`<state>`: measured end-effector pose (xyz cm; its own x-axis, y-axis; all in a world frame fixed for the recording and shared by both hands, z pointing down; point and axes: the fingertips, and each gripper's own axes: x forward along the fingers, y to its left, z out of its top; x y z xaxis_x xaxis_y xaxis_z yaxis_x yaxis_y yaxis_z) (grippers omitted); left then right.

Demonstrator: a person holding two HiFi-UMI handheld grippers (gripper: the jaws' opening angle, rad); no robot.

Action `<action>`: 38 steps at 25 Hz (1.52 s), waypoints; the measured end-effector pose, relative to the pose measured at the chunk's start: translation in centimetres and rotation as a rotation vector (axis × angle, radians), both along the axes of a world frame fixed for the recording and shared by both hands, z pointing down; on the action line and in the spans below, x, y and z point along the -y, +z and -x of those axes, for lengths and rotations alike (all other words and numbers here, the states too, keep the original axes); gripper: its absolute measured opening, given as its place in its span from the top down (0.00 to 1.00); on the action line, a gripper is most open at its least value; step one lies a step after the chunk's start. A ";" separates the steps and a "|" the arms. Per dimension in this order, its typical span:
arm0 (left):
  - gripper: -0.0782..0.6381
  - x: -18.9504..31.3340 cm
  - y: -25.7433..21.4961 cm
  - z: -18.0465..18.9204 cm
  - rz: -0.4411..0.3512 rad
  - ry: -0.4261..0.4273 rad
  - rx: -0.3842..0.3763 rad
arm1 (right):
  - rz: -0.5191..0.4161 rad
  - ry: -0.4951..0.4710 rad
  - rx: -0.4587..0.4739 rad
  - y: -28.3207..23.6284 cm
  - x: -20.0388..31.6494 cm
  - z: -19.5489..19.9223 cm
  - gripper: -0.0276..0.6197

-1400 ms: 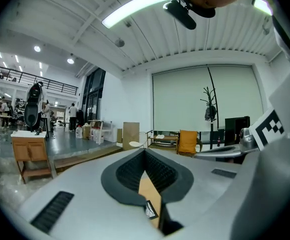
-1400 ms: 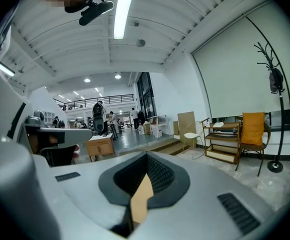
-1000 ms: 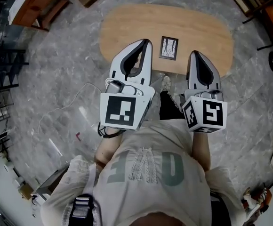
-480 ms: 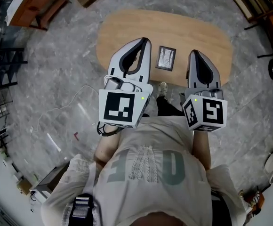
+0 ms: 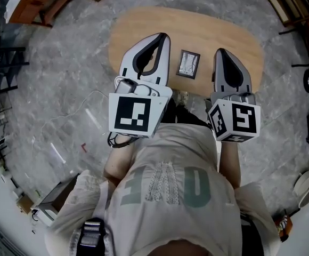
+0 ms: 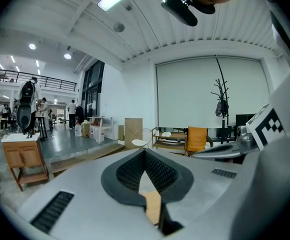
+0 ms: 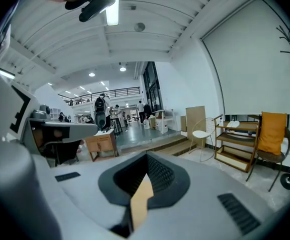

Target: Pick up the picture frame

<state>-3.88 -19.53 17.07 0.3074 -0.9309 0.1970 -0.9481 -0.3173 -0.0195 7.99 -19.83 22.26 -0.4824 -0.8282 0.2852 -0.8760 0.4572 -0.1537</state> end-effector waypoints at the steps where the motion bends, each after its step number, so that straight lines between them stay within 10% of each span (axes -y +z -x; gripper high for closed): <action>1: 0.88 0.1 -0.3 0.2 -0.011 0.003 -0.001 | -0.004 0.001 -0.004 -0.2 0.0 0.2 0.95; 24: 0.88 3.3 -2.6 1.4 -0.060 0.119 -0.047 | -0.099 0.080 -0.062 -3.5 1.0 2.8 0.95; 38: 0.88 8.1 10.0 2.6 0.053 0.117 -0.040 | -0.157 0.024 -0.248 4.7 6.8 4.3 0.95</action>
